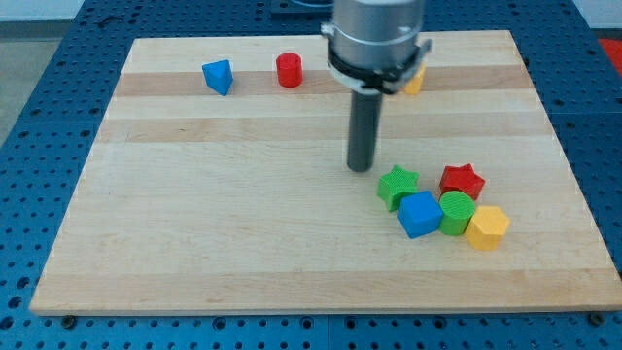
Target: Move the yellow heart closer to the red star
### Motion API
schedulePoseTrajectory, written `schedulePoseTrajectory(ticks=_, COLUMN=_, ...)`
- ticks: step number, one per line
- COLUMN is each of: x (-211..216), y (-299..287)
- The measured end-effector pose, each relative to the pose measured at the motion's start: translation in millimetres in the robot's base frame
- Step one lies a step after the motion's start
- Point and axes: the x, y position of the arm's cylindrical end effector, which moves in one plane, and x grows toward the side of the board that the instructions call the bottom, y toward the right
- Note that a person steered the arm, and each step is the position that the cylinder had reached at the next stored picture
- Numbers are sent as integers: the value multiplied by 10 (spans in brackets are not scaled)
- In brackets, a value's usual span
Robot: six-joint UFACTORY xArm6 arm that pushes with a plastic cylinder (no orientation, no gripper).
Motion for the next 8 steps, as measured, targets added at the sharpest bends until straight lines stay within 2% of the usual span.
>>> schedulePoseTrajectory(ticks=1, x=-741, y=-77)
schedulePoseTrajectory(ticks=2, x=-1182, y=306)
schedulePoseTrajectory(ticks=3, x=-1326, y=467)
schedulePoseTrajectory(ticks=4, x=-1696, y=427)
schedulePoseTrajectory(ticks=5, x=-1953, y=762)
schedulePoseTrajectory(ticks=6, x=-1861, y=1310)
schedulePoseTrajectory(ticks=7, x=-1436, y=1095)
schedulePoseTrajectory(ticks=8, x=-1412, y=644)
